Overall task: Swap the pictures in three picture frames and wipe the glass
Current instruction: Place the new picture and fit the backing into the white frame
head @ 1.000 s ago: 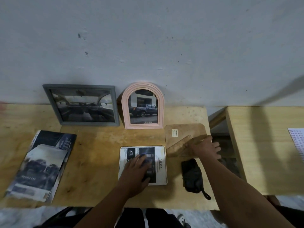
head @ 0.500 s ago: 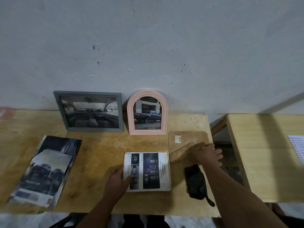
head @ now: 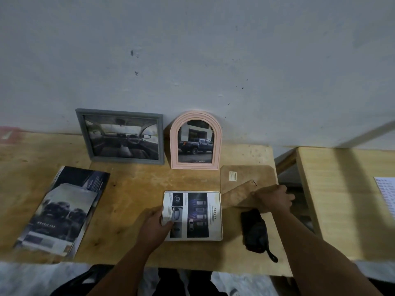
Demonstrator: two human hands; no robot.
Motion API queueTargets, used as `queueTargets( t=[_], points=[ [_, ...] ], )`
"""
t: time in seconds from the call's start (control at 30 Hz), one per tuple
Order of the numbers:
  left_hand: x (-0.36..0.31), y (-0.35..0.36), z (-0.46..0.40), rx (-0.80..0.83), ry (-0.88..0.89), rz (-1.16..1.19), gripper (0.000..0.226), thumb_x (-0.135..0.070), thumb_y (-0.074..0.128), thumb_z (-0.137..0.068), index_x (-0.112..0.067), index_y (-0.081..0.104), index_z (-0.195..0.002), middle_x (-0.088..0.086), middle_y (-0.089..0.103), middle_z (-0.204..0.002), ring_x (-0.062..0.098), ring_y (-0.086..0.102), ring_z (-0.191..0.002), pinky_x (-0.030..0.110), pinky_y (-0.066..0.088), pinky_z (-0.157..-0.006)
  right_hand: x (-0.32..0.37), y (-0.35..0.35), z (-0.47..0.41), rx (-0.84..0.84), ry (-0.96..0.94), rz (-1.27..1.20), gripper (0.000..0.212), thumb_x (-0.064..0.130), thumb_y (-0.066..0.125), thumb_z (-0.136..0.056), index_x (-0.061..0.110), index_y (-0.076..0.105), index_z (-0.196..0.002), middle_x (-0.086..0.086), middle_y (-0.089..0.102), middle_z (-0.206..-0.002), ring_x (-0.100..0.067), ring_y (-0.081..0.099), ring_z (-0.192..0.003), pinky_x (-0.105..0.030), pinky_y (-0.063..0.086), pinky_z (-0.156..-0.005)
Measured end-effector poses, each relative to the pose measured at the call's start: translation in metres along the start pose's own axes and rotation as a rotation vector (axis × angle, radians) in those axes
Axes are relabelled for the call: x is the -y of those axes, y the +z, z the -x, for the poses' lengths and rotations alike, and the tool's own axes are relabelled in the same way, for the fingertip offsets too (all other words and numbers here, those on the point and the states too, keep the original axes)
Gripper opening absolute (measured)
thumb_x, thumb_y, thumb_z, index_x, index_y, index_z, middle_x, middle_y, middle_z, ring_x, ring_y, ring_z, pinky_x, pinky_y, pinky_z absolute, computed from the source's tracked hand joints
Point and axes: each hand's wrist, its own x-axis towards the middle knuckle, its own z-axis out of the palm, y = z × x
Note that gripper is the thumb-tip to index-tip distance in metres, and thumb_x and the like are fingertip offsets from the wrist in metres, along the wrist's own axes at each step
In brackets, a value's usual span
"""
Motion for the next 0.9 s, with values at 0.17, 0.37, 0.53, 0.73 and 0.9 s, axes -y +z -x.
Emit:
queueTargets(
  t=[0.17, 0.37, 0.53, 0.73, 0.9],
  points=[
    [0.0, -0.002, 0.003, 0.028, -0.067, 0.061, 0.048, -0.037, 0.065, -0.092, -0.032, 0.06, -0.139, -0.006, 0.068, -0.128, 0.012, 0.056, -0.114, 0.031, 0.047, -0.09, -0.012, -0.025, 0.002, 0.005, -0.212, -0.533, 0.05, 0.0, 0.054, -0.098, 0.014, 0.05, -0.146, -0.01, 0.059, -0.137, -0.035, 0.055, -0.129, -0.053, 0.05, -0.106],
    [0.002, -0.006, 0.002, 0.062, -0.095, 0.103, 0.051, -0.035, 0.06, -0.086, -0.038, 0.059, -0.138, -0.009, 0.069, -0.122, 0.016, 0.064, -0.11, 0.035, 0.054, -0.091, -0.017, -0.022, 0.035, 0.068, -0.228, -0.746, 0.054, 0.007, 0.054, -0.103, 0.026, 0.046, -0.153, -0.004, 0.056, -0.138, -0.027, 0.056, -0.123, -0.051, 0.053, -0.103],
    [0.007, -0.008, -0.001, 0.066, -0.12, 0.092, 0.059, -0.023, 0.051, -0.08, -0.04, 0.061, -0.136, -0.007, 0.07, -0.124, 0.018, 0.065, -0.108, 0.037, 0.055, -0.093, -0.025, 0.035, 0.084, 0.204, -0.293, -0.649, 0.053, 0.012, 0.054, -0.104, 0.038, 0.045, -0.15, 0.0, 0.061, -0.13, -0.018, 0.064, -0.108, -0.049, 0.058, -0.095],
    [0.002, -0.01, 0.003, 0.101, -0.129, 0.153, 0.065, -0.043, 0.045, -0.072, -0.044, 0.059, -0.136, -0.006, 0.067, -0.116, 0.02, 0.063, -0.105, 0.036, 0.054, -0.088, -0.023, 0.085, 0.123, 0.251, -0.291, -0.612, 0.054, 0.005, 0.051, -0.105, 0.025, 0.042, -0.155, -0.004, 0.062, -0.13, -0.016, 0.059, -0.113, -0.047, 0.054, -0.103],
    [0.039, 0.004, -0.018, 0.13, -0.157, 0.159, 0.073, -0.047, 0.044, -0.068, -0.045, 0.055, -0.14, -0.004, 0.066, -0.125, 0.018, 0.066, -0.109, 0.038, 0.056, -0.094, -0.022, 0.105, 0.128, 0.231, -0.324, -0.523, 0.054, 0.008, 0.055, -0.103, 0.025, 0.044, -0.154, -0.004, 0.065, -0.138, -0.021, 0.062, -0.126, -0.042, 0.054, -0.104]
  ],
)
